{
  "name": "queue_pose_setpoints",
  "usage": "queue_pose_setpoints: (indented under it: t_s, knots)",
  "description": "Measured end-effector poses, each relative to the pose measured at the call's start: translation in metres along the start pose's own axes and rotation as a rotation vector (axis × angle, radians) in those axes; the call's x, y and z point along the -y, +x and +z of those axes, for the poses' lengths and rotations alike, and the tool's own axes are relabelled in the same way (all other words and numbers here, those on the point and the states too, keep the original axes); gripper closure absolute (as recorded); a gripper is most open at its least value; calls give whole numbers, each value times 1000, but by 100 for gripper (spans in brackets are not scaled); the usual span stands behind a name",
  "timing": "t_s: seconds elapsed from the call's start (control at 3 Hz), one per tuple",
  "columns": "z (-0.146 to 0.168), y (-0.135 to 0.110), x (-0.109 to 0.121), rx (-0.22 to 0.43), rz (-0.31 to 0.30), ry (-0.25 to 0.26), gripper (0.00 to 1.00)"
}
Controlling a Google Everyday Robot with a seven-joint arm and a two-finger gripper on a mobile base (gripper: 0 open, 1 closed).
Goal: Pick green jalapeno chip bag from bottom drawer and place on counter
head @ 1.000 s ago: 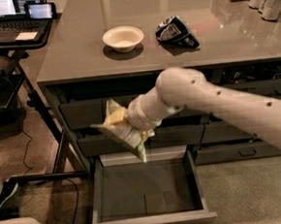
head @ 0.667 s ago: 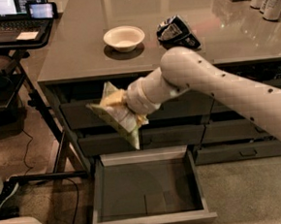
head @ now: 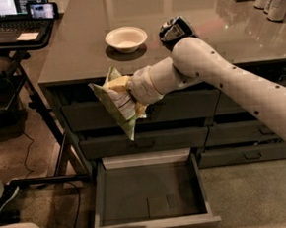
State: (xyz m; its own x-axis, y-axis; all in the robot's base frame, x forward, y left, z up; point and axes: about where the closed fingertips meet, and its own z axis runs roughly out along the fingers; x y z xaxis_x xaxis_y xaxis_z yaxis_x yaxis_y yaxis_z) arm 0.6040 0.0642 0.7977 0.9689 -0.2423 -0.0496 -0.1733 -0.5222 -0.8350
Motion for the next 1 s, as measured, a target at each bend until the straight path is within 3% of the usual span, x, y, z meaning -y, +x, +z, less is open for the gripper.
queue_pose_setpoints:
  t_s: [0.33, 1.0]
  knots:
    - [-3, -6, 19, -20, -6, -15, 100]
    - [21, 13, 122, 1, 37, 5, 100]
